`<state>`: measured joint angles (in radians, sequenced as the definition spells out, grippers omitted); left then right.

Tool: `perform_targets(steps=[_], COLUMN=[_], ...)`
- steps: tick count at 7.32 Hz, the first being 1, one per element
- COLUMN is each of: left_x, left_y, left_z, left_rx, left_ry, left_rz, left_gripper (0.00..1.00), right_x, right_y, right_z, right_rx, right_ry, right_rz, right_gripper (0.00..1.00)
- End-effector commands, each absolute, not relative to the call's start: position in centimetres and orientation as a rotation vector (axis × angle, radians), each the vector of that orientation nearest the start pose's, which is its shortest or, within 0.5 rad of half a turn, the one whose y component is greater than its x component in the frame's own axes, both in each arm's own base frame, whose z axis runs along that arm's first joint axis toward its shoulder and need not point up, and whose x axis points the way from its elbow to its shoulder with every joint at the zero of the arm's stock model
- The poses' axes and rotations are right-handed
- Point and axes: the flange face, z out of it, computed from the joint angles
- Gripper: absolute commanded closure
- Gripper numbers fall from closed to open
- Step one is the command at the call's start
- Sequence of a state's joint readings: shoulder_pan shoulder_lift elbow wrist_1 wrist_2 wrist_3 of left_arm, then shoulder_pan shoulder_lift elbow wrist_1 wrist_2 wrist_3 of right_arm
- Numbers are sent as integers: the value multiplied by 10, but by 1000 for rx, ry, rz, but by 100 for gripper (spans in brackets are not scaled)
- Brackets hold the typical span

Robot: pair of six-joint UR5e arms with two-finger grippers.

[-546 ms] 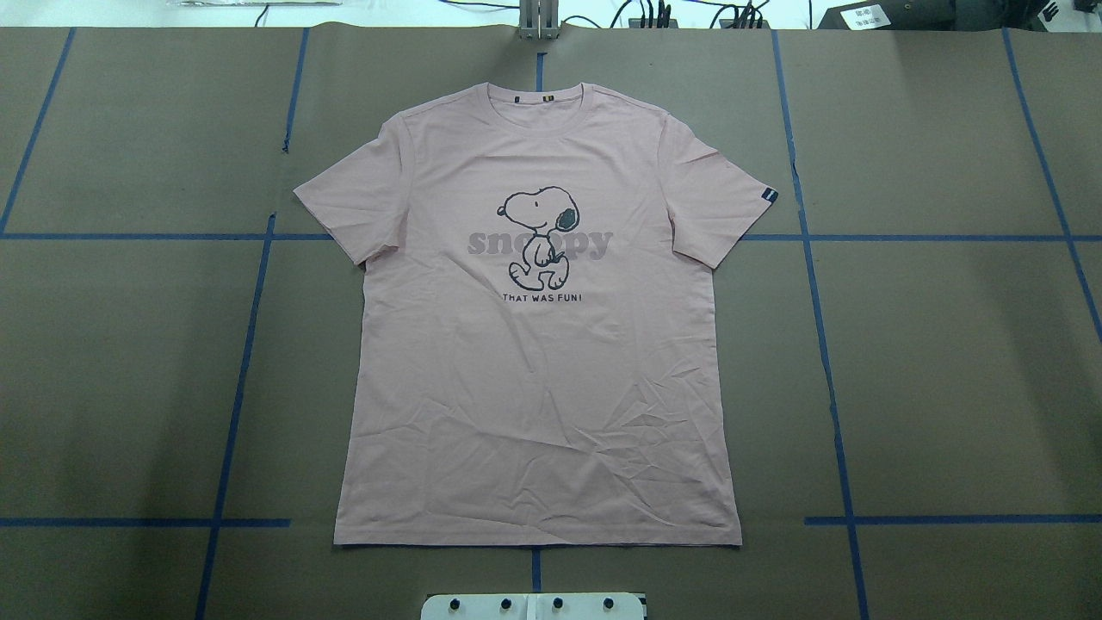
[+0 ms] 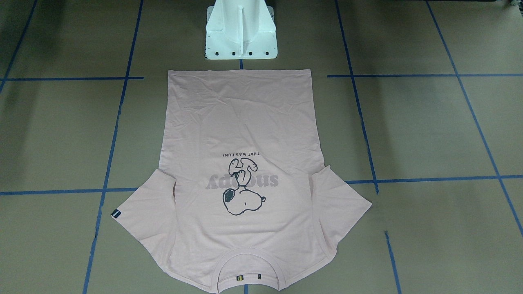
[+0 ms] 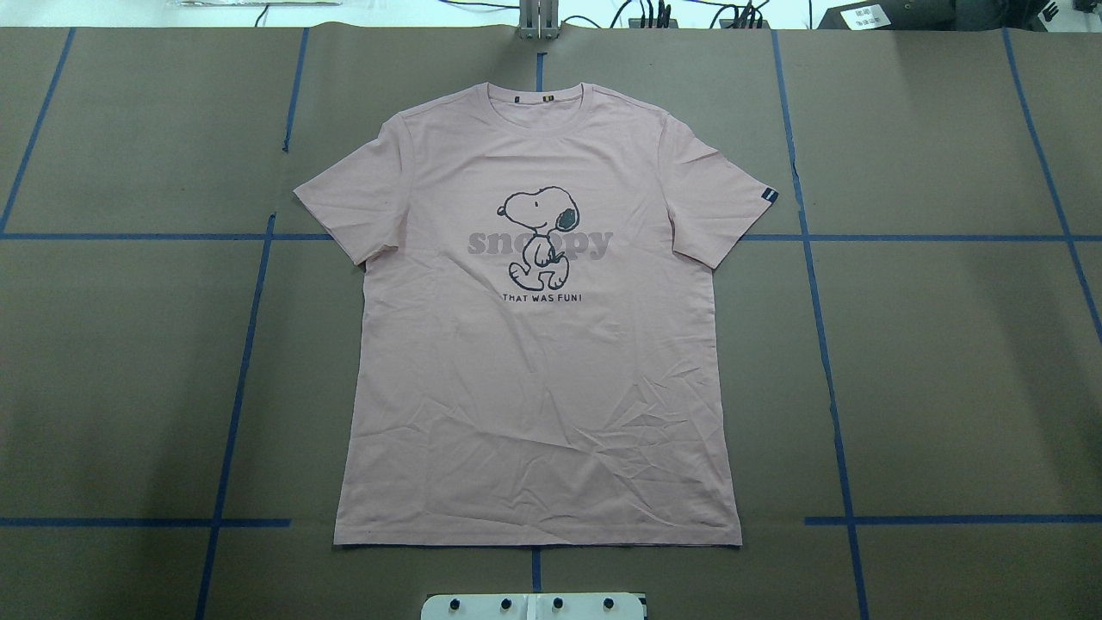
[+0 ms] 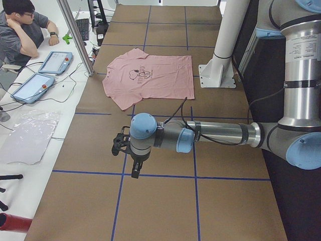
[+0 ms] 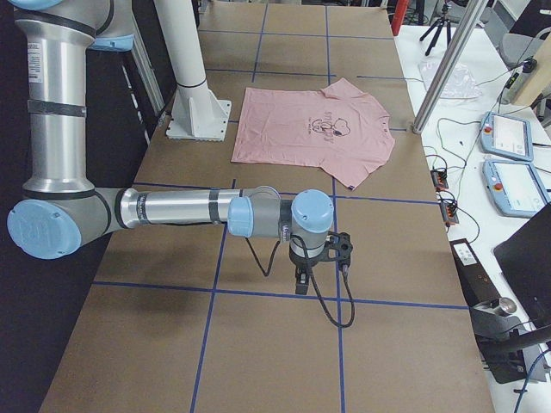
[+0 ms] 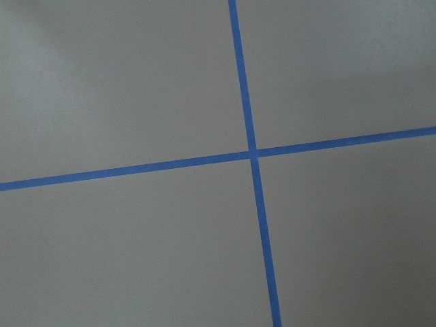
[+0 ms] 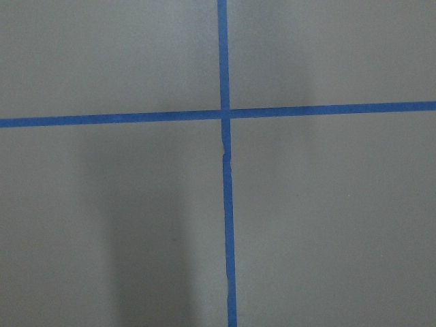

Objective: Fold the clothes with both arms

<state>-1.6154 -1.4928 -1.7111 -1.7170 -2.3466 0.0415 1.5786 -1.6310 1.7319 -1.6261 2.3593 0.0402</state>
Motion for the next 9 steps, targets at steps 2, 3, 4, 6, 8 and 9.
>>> perform_targets(steps=[2, 3, 4, 6, 8, 9], left_x=[-83, -67, -41, 15, 68, 107], left_y=[-510, -516, -518, -541, -584, -590], left_z=[539, 522, 505, 465, 433, 432], left_rx=[373, 467, 583, 557, 548, 529], left_ry=[760, 772, 793, 868, 896, 875], left_rz=[150, 221, 310, 270, 329, 319], left_gripper=[0, 0, 0, 0, 0, 0], right_x=[9, -43, -65, -139, -222, -263], right_y=[-508, -517, -551, -620, -642, -635], right_z=[556, 543, 501, 443, 411, 414], right_rx=[310, 307, 317, 261, 285, 349], right_ry=[-812, -834, -864, -906, -883, -846], right_rz=[-212, -257, -203, -96, -82, -60], right_gripper=[0, 0, 0, 0, 0, 0])
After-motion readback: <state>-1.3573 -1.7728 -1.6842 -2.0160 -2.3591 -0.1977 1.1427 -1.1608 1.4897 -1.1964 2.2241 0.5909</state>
